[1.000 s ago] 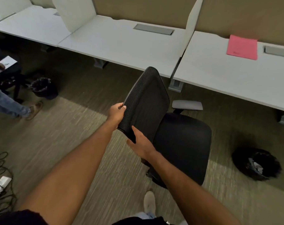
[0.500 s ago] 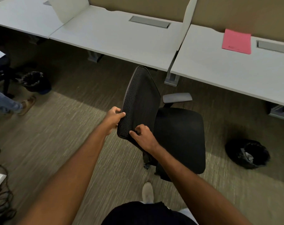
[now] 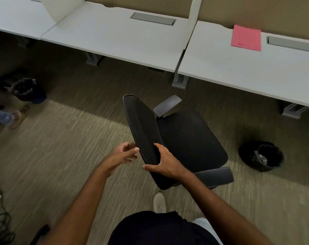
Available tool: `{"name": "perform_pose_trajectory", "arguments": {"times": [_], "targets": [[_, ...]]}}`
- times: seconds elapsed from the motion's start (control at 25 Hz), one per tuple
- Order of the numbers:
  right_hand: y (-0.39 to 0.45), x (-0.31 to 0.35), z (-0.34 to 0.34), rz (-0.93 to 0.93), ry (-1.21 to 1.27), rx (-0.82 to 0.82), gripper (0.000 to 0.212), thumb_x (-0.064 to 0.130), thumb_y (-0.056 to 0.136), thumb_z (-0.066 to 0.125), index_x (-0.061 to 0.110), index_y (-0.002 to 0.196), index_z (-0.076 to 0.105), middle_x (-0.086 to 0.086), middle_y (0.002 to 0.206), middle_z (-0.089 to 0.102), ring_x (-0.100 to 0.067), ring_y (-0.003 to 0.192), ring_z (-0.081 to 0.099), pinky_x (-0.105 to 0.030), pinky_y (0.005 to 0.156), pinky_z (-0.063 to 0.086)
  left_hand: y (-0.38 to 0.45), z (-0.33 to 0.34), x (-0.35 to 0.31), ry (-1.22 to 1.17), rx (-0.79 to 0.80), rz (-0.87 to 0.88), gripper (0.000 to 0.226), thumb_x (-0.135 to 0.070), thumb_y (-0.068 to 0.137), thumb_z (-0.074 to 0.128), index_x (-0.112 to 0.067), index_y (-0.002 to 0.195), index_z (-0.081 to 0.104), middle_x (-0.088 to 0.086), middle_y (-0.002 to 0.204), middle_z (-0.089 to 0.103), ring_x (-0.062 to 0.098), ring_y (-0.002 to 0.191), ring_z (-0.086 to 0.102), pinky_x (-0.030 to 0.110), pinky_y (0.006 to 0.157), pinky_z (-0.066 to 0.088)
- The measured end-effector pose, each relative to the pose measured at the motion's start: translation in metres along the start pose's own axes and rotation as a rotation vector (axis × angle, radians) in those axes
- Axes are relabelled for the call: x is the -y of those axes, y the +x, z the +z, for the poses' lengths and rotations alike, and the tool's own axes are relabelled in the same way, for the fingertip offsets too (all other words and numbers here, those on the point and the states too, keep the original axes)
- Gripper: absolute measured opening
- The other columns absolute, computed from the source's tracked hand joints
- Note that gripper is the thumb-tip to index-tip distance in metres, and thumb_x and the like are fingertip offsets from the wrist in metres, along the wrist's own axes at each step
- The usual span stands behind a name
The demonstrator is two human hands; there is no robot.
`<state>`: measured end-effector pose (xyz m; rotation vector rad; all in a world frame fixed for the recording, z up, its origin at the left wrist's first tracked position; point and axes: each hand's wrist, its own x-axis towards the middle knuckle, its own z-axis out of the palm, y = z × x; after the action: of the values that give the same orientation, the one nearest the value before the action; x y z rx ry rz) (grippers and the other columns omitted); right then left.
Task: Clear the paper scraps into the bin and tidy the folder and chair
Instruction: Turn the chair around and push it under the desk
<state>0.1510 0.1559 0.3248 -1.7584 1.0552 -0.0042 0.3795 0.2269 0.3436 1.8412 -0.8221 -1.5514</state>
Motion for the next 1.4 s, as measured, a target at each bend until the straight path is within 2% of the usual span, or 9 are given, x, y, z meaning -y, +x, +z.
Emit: {"name": "perform_pose_trajectory", "arguments": {"times": [0.08, 0.16, 0.24, 0.32, 0.44, 0.6, 0.8, 1.0, 1.4], "targets": [[-0.016, -0.021, 0.001, 0.002, 0.001, 0.023, 0.12, 0.081, 0.065, 0.076, 0.034, 0.161, 0.02, 0.006, 0.165, 0.033, -0.01, 0.142, 0.041, -0.031, 0.112, 0.042, 0.003, 0.0, 0.0, 0.078, -0.24, 0.093, 0.08, -0.049, 0.079, 0.083, -0.03, 0.147, 0.044, 0.0, 0.153, 0.049, 0.019, 0.121, 0.061, 0.044, 0.097, 0.054], [-0.034, -0.041, 0.001, 0.003, 0.017, 0.026, 0.114, 0.081, 0.068, 0.074, 0.04, 0.16, 0.021, 0.011, 0.163, 0.034, -0.006, 0.139, 0.041, -0.027, 0.11, 0.04, 0.01, -0.005, -0.001, 0.322, -0.396, 0.205, 0.11, -0.051, 0.074, 0.086, -0.03, 0.16, 0.021, 0.001, 0.166, 0.022, 0.022, 0.143, 0.038, 0.045, 0.111, 0.041], [-0.053, -0.056, -0.003, -0.004, 0.009, 0.033, 0.108, 0.079, 0.071, 0.073, 0.044, 0.159, 0.021, 0.013, 0.161, 0.036, -0.004, 0.138, 0.042, -0.027, 0.11, 0.042, 0.015, -0.011, -0.001, 0.605, -0.386, 0.31, 0.123, -0.066, 0.065, 0.083, -0.034, 0.161, 0.014, -0.001, 0.171, 0.001, 0.026, 0.156, 0.01, 0.048, 0.121, 0.022], [-0.071, -0.066, -0.011, -0.03, -0.057, 0.039, 0.102, 0.075, 0.075, 0.072, 0.046, 0.159, 0.021, 0.014, 0.162, 0.037, -0.004, 0.139, 0.041, -0.03, 0.114, 0.042, 0.018, -0.015, -0.007, 0.868, -0.318, 0.405, 0.124, -0.089, 0.058, 0.065, -0.036, 0.161, 0.019, -0.001, 0.172, -0.005, 0.029, 0.158, 0.001, 0.052, 0.122, 0.016], [-0.098, -0.076, -0.025, -0.032, -0.16, 0.002, 0.094, 0.075, 0.078, 0.066, 0.05, 0.157, 0.02, 0.018, 0.16, 0.04, -0.003, 0.138, 0.045, -0.032, 0.113, 0.044, 0.021, -0.008, -0.018, 1.232, -0.229, 0.528, 0.122, -0.106, 0.056, 0.035, -0.036, 0.156, 0.035, 0.002, 0.172, 0.007, 0.03, 0.158, 0.005, 0.061, 0.124, 0.008], [-0.129, -0.082, -0.024, 0.095, -0.379, -0.174, 0.101, 0.102, 0.073, 0.038, 0.043, 0.155, 0.032, 0.017, 0.154, 0.05, -0.008, 0.135, 0.053, -0.036, 0.109, 0.049, 0.024, 0.01, -0.031, 1.411, -0.029, 0.629, 0.116, -0.107, 0.059, 0.024, -0.038, 0.15, 0.044, -0.008, 0.163, 0.038, 0.016, 0.156, 0.021, 0.056, 0.128, 0.003], [-0.145, -0.09, -0.016, 0.209, -0.561, -0.416, 0.112, 0.11, 0.065, 0.024, 0.033, 0.141, 0.056, 0.01, 0.131, 0.069, -0.015, 0.114, 0.066, -0.04, 0.097, 0.054, 0.03, 0.03, -0.047, 1.514, 0.173, 0.748, 0.109, -0.104, 0.065, 0.03, -0.034, 0.144, 0.053, -0.012, 0.143, 0.059, 0.011, 0.136, 0.051, 0.041, 0.121, 0.03], [-0.153, -0.1, -0.019, 0.209, -0.614, -0.517, 0.109, 0.108, 0.067, 0.025, 0.028, 0.13, 0.065, 0.008, 0.118, 0.074, -0.016, 0.103, 0.07, -0.04, 0.09, 0.057, 0.038, 0.046, -0.045, 1.522, 0.108, 0.94, 0.101, -0.102, 0.069, 0.031, -0.027, 0.127, 0.067, -0.01, 0.12, 0.073, 0.013, 0.11, 0.068, 0.038, 0.097, 0.052], [-0.149, -0.122, -0.08, 0.19, -0.652, -0.48, 0.102, 0.106, 0.071, 0.025, 0.033, 0.132, 0.061, 0.011, 0.114, 0.07, -0.011, 0.095, 0.064, -0.031, 0.081, 0.053, 0.074, 0.091, -0.072, 1.542, 0.097, 1.015, 0.1, -0.105, 0.068, 0.024, -0.029, 0.118, 0.066, -0.007, 0.106, 0.075, 0.017, 0.092, 0.07, 0.037, 0.081, 0.056]]}}
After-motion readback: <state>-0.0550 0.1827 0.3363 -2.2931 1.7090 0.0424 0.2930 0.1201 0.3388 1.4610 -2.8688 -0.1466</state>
